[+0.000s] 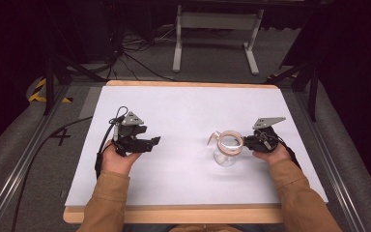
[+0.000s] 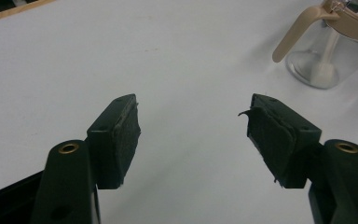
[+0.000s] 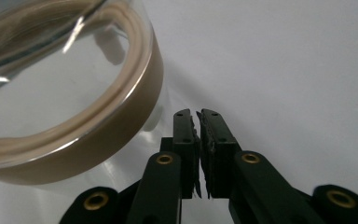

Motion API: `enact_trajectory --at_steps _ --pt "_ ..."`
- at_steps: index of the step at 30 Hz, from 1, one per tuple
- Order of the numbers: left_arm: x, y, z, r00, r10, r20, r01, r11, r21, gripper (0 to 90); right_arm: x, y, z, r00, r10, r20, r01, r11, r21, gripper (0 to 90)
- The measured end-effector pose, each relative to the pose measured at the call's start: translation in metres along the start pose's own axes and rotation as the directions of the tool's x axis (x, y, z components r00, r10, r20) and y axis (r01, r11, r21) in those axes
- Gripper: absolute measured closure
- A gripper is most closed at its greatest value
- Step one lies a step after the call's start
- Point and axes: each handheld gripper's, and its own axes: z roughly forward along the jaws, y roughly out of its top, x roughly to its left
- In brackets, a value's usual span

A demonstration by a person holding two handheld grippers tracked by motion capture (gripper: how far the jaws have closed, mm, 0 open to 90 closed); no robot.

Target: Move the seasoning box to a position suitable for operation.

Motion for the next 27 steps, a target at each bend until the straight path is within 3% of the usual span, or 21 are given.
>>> enact_trajectory --at_steps 3,8,16,21,27 --pt "0.001 0.000 0.001 0.9998 0.019 0.000 -0.019 0.9998 0.001 34.3 0.002 0.000 0.001 1.0000 -0.006 0.004 0.006 1.000 0.007 86.5" --pt "0.000 0.002 0.003 1.0000 0.009 0.002 -0.009 0.9999 0.004 34.4 0.005 0.001 0.000 1.0000 0.003 0.007 -0.003 1.000 0.017 89.0" --pt "-0.003 0.008 0.010 0.9994 0.031 0.016 -0.031 0.9994 0.016 34.3 0.011 0.000 -0.003 0.9999 0.015 -0.004 -0.015 0.999 0.044 89.1" --pt "-0.004 0.011 0.014 0.9988 0.038 0.031 -0.039 0.9992 0.011 34.4 0.016 -0.001 -0.003 0.9988 0.045 -0.017 -0.044 0.997 0.059 89.1" --pt "-0.006 0.015 0.017 0.9982 0.047 0.036 -0.048 0.9987 0.019 34.4 0.023 -0.003 -0.002 0.9996 0.018 -0.022 -0.016 0.997 0.078 89.2"
